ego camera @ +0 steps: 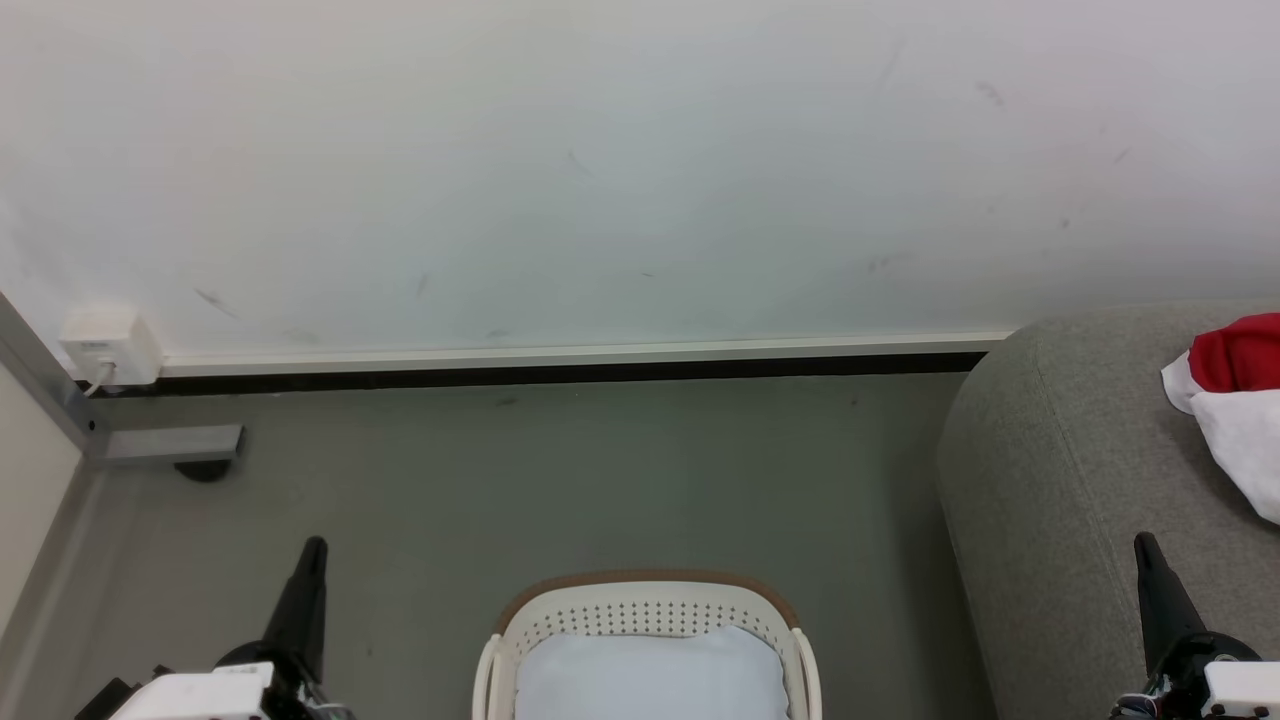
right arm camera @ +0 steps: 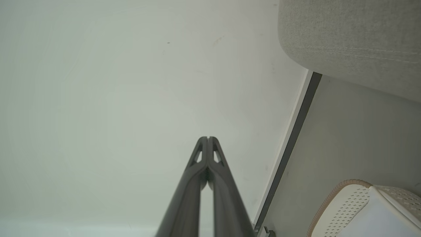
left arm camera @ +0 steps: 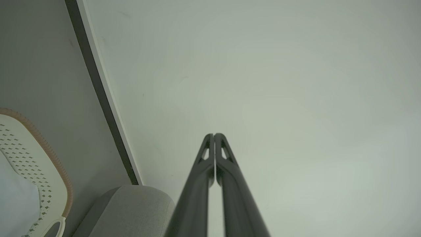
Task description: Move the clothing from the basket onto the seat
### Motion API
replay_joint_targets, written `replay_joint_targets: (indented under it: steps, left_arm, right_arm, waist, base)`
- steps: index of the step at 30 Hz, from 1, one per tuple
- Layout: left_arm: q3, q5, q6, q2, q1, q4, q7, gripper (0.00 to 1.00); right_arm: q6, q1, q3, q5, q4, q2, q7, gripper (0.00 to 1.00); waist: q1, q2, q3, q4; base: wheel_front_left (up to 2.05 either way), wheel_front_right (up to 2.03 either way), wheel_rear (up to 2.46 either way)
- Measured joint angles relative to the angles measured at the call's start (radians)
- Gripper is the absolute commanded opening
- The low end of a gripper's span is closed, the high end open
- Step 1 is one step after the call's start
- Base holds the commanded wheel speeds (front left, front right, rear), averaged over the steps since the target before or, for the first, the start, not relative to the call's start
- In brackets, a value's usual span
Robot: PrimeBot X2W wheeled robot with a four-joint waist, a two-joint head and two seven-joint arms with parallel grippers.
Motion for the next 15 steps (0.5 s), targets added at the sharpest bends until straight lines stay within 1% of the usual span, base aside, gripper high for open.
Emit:
replay_joint_targets:
  steps: [15]
  left_arm:
    - [0.000,0.000,0.000,0.000,0.000,0.000,0.000,0.00]
  right_arm:
    - [0.000,0.000,0.000,0.000,0.000,0.000,0.000,0.00]
  waist:
    - [0.0000,0.0000,0.000,0.000]
  base:
    - [0.00,0.00,0.00]
